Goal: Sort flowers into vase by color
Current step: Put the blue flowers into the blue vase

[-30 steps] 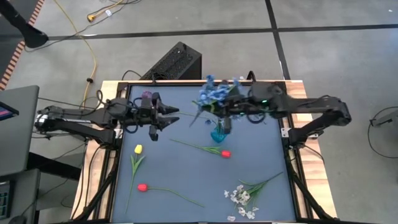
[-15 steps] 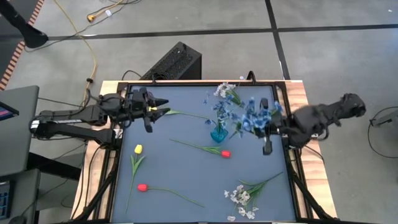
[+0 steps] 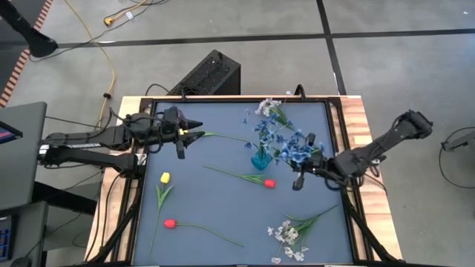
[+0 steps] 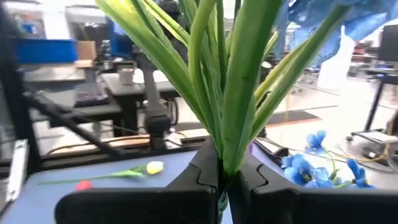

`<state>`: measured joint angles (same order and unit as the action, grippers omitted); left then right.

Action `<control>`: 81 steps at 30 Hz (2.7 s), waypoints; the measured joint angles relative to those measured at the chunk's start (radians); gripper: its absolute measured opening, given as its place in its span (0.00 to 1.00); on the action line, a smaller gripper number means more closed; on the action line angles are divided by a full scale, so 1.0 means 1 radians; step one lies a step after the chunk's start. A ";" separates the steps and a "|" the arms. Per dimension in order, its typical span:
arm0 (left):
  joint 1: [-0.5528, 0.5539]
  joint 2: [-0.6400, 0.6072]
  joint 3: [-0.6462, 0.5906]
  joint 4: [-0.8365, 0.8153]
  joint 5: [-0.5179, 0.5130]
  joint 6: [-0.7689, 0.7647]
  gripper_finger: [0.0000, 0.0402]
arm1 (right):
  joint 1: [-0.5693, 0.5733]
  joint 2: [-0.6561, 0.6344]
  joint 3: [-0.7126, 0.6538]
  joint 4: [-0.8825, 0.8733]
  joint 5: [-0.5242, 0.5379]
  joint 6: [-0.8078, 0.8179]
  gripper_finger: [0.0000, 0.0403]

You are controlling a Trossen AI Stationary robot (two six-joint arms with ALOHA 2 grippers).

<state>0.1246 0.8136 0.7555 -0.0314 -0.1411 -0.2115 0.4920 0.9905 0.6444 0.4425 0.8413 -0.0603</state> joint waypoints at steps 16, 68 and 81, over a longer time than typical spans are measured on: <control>0.000 -0.059 -0.221 0.271 0.059 -0.156 0.37 | -0.091 0.128 -0.006 0.008 0.057 -0.061 0.08; 0.000 -0.062 -0.220 0.222 0.057 -0.129 0.36 | -0.213 0.352 -0.006 -0.076 0.019 0.248 0.13; 0.000 -0.062 -0.220 0.222 0.066 -0.129 0.36 | -0.204 0.329 -0.005 -0.118 0.012 0.273 0.21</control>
<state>0.1246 0.7521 0.5350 0.1909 -0.0753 -0.3409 0.2878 1.3197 0.6395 0.3243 0.8537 0.2131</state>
